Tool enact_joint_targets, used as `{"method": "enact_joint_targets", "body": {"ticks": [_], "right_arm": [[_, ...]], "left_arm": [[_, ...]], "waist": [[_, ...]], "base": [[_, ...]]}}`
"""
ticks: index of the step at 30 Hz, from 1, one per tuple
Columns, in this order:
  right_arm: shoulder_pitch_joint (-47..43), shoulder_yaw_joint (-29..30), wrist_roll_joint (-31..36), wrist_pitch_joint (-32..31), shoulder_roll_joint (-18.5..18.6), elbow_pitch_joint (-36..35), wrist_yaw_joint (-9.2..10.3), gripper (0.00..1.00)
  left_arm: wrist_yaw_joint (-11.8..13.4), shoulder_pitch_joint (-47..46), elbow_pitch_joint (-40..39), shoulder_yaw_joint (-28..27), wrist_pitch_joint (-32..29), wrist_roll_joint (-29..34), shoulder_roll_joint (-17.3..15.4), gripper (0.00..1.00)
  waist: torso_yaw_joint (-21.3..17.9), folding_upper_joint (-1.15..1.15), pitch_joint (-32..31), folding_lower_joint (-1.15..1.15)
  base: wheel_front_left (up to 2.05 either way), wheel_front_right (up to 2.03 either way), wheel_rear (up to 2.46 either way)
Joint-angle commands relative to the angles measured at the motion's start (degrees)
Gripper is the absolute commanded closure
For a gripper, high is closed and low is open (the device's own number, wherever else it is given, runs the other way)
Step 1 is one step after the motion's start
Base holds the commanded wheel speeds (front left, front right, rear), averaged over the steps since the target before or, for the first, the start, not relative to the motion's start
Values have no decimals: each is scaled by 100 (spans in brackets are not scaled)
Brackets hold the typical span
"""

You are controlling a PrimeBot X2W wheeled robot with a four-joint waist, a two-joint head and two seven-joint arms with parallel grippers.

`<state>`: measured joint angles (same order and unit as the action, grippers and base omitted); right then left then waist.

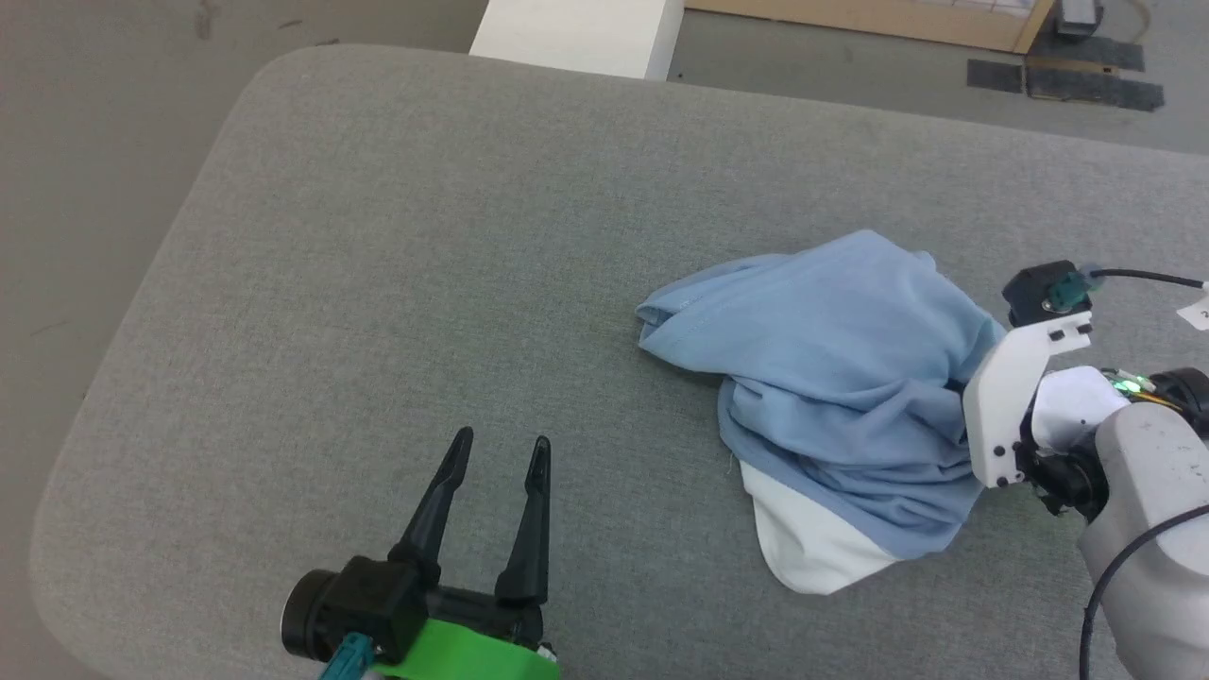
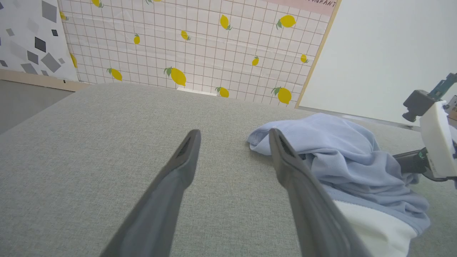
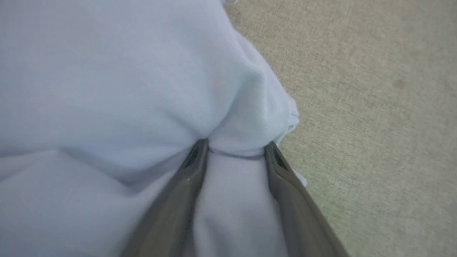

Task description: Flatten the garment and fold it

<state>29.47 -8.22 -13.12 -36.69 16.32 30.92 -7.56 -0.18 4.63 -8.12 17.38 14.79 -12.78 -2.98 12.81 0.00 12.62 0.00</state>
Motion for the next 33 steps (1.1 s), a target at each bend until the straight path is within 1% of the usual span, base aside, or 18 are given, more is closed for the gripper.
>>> {"method": "enact_joint_targets", "body": {"ticks": [1, 5, 8, 12, 15, 19, 21, 24, 27, 28, 29, 30, 33], "right_arm": [[-4, -131, 3, 65, -38, 136, 8, 100], [113, -249, -125, 342, 2, 169, 8, 100], [234, -176, -374, 593, -29, 105, 8, 100], [350, 205, -802, 853, -85, -118, 8, 100], [275, 682, -1019, 987, 20, -351, 8, 100], [-264, 1449, -1015, 962, 261, -598, 8, 100], [-706, 1820, -974, 846, 259, -669, 8, 100], [-1374, 2187, -797, 743, 167, -806, 8, 100], [-1772, 2441, -722, 727, -106, -844, 8, 100], [-1851, 2502, -676, 754, -206, -863, 8, 68], [-1889, 2536, -629, 792, -276, -883, 8, 18], [-1918, 2523, -555, 829, -335, -924, 8, 0], [-1868, 2450, -482, 879, -461, -1104, 8, 0]], "left_arm": [[8, -86, 18, -23, 21, -45, 10, 0], [-3, -33, 71, -64, 21, -34, 10, 0], [-27, 11, 73, -80, 21, -35, 11, 0], [-46, 86, 88, -138, 21, -5, 11, 0], [-59, 150, 83, -183, 21, 13, 11, 0], [-102, 222, 67, -236, 21, 49, 11, 0], [-125, 253, 73, -243, 21, 69, 11, 0], [-151, 279, 88, -250, 21, 82, 11, 0], [-181, 270, 108, -264, 21, 100, 11, 0], [-193, 263, 119, -273, 21, 110, 11, 0], [-200, 255, 126, -279, 21, 115, 11, 0], [-207, 244, 132, -286, 21, 120, 11, 0], [-221, 223, 147, -298, 21, 129, 11, 0]], "waist": [[21, 0, 27, 0], [-107, 0, -140, 0], [-245, 0, -302, 0], [-410, 0, -485, 0], [-477, 0, -561, 0], [-500, 0, -577, 0], [-491, 0, -571, 0], [-483, 0, -537, 0], [-499, 0, -514, 0], [-510, 0, -509, 0], [-518, 0, -507, 0], [-527, 0, -508, 0], [-553, 0, -525, 0]], "base": [[0, 0, 0], [0, 0, 0], [0, 0, 0], [0, 0, 0], [0, 0, 0], [0, 0, 0], [0, 0, 0], [0, 0, 0], [0, 0, 0], [0, 0, 0], [0, 0, 0], [0, 0, 0], [0, 0, 0]]}}
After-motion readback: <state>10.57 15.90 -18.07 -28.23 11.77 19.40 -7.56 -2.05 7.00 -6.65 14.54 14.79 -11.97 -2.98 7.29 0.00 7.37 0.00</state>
